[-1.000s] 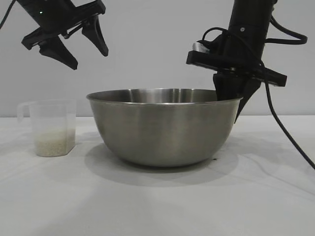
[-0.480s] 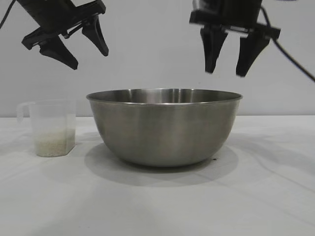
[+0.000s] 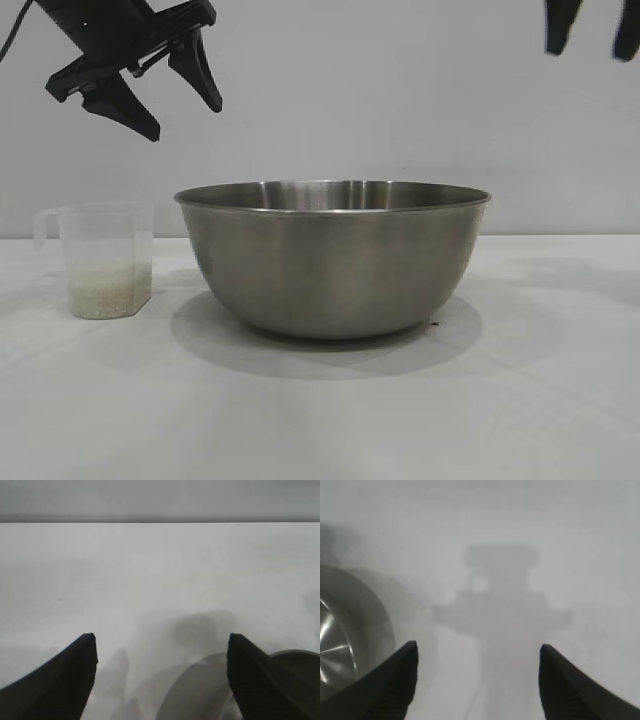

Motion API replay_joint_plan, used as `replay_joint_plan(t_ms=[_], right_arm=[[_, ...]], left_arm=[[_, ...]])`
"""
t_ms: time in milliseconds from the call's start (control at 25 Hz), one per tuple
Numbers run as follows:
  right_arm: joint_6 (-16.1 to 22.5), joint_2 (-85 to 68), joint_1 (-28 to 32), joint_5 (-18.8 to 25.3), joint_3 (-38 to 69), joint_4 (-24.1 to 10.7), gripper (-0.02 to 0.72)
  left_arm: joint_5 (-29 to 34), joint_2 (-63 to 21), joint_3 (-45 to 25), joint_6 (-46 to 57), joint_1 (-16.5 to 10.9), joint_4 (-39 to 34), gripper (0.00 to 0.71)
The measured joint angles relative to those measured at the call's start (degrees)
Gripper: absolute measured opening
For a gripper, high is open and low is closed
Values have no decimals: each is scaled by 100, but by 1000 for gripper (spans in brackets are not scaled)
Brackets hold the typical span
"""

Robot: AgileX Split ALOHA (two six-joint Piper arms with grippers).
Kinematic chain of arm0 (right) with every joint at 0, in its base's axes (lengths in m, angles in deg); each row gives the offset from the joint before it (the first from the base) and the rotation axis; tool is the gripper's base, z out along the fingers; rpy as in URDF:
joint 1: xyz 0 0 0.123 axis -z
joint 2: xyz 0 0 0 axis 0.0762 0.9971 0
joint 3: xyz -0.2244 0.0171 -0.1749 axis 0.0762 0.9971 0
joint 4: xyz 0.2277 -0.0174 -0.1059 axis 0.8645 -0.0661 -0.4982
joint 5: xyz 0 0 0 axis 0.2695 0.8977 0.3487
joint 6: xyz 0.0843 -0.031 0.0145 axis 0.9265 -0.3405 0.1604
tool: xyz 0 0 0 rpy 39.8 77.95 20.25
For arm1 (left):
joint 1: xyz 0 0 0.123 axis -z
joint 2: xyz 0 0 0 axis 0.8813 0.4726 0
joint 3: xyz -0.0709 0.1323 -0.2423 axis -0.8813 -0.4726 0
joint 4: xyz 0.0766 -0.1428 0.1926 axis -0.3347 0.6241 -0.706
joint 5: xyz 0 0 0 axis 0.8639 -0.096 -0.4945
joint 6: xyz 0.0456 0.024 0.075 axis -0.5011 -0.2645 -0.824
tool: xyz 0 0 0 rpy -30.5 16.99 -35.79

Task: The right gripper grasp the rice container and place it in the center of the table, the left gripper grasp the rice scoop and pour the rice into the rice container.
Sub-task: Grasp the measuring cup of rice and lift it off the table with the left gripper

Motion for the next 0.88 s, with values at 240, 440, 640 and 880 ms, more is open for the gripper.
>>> replay_joint_plan(t_ms=[240, 440, 640, 880], right_arm=[[0, -1293, 0, 0, 1104, 0, 438], [23, -2492, 0, 9, 2096, 0, 438], [62, -3831, 0, 37, 3090, -8, 438], [70, -5598, 0, 21, 4221, -13, 438]], left_arm=[[0, 0, 0, 0, 0, 0, 473], [-10, 0, 0, 0, 0, 0, 473], [-10, 0, 0, -10, 0, 0, 473], [-10, 0, 0, -10, 0, 0, 473]])
